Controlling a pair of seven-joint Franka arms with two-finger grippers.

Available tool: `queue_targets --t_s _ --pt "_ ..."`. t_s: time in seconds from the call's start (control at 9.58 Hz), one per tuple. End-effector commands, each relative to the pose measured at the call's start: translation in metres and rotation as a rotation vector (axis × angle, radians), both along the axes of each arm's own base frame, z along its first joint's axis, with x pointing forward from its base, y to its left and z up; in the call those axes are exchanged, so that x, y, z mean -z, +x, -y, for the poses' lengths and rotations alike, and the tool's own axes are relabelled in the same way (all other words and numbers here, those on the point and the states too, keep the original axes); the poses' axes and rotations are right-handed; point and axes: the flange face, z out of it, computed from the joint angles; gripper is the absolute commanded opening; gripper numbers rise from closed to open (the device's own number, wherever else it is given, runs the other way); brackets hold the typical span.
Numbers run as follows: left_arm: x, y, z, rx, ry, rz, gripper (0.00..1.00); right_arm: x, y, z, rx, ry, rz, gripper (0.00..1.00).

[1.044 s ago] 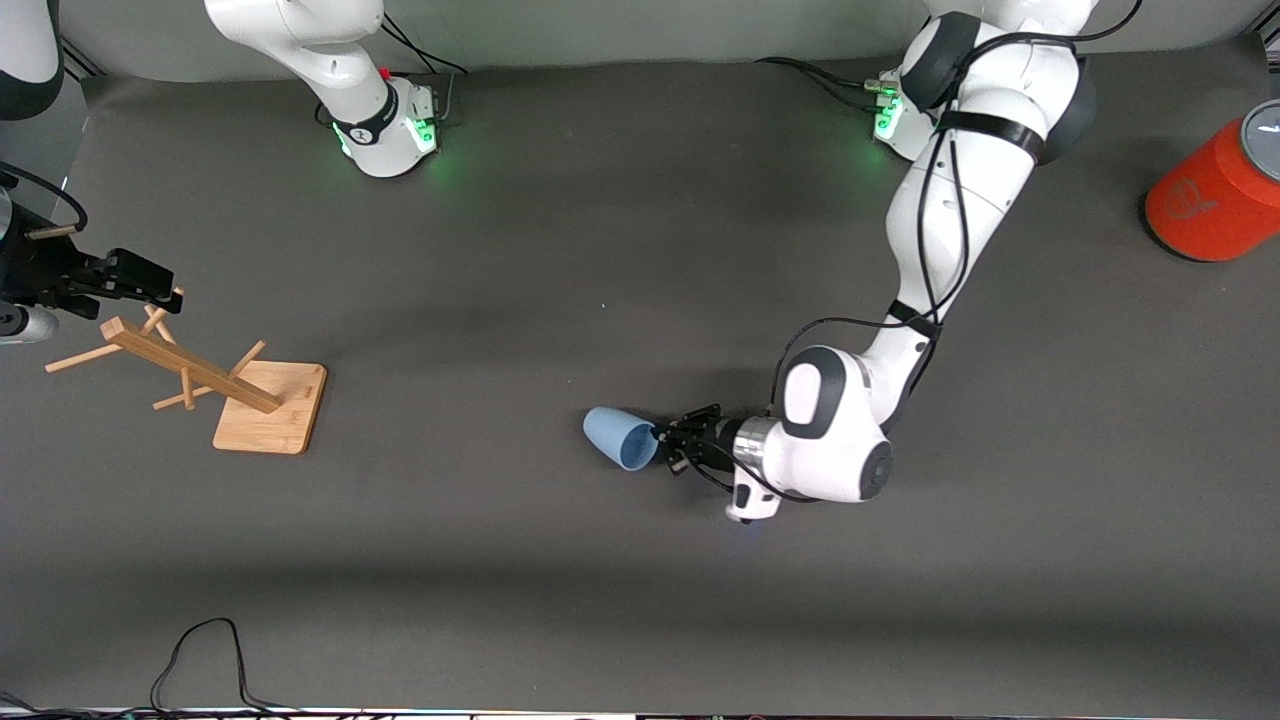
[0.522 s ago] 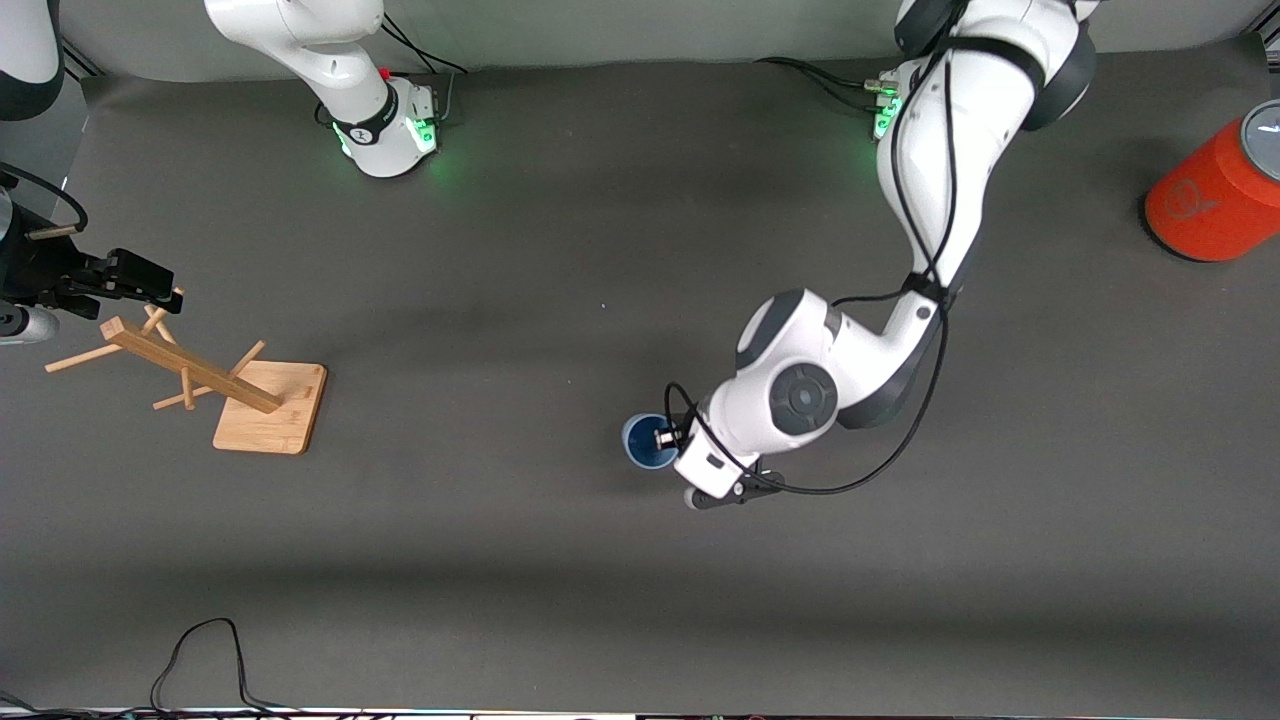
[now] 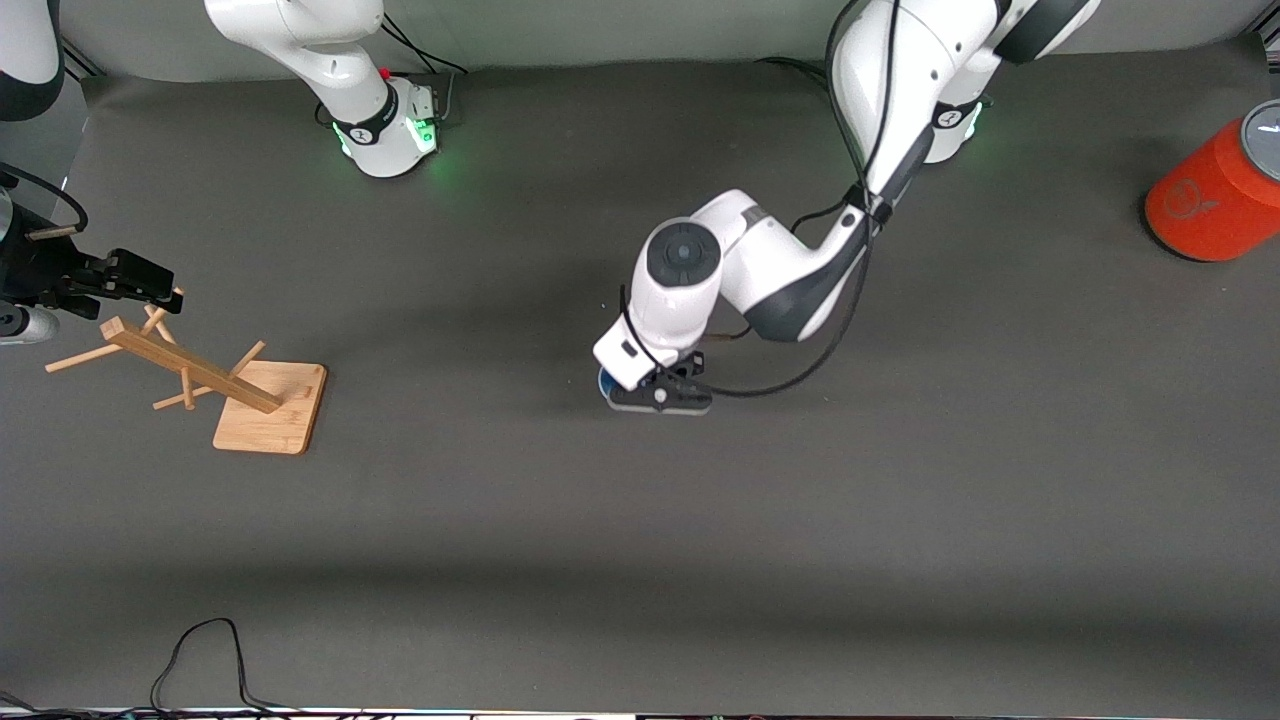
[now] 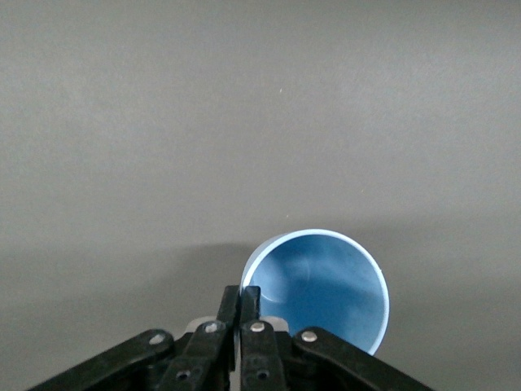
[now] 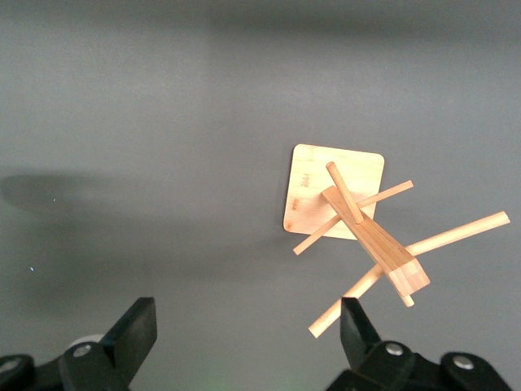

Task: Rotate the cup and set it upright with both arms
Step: 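Turn the blue cup upright and set it down with the left gripper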

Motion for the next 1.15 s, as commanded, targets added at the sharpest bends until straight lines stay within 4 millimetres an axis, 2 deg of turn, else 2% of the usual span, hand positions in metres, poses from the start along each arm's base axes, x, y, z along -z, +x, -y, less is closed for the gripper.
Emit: queue_targets --t_s 0.0,0.1,0.31,0.42,0.52,0.73,0.94,1.04 --pt "0.005 -0.032 -0.018 -0.032 0.049 0.058 0.00 -0.002 0.000 0.001 -0.022 -0.013 -0.004 1.00" --pt "0.008 -0.036 -0.014 -0.065 0.048 0.054 0.00 -0.002 0.000 0.001 -0.022 -0.013 -0.004 1.00" --pt "0.017 -0.036 -0.013 -0.091 0.037 0.053 0.09 -0.002 0.000 0.001 -0.022 -0.013 -0.004 1.00" --pt "0.021 -0.034 -0.015 -0.094 0.035 0.052 0.33 -0.002 0.000 0.001 -0.024 -0.012 -0.004 1.00" --pt "0.024 -0.033 -0.017 -0.094 0.035 0.049 0.99 -0.002 0.000 0.001 -0.024 -0.012 -0.004 1.00" --pt "0.016 -0.029 -0.018 -0.087 0.036 0.057 1.00 -0.002 0.001 0.001 -0.022 -0.013 -0.004 1.00" --pt "-0.022 -0.002 -0.025 -0.137 0.023 0.071 1.00 -0.002 0.000 0.001 -0.022 -0.013 -0.004 1.00" --pt "-0.053 0.012 -0.025 -0.155 0.038 0.072 1.00 -0.002 0.000 0.001 -0.024 -0.012 -0.004 1.00"
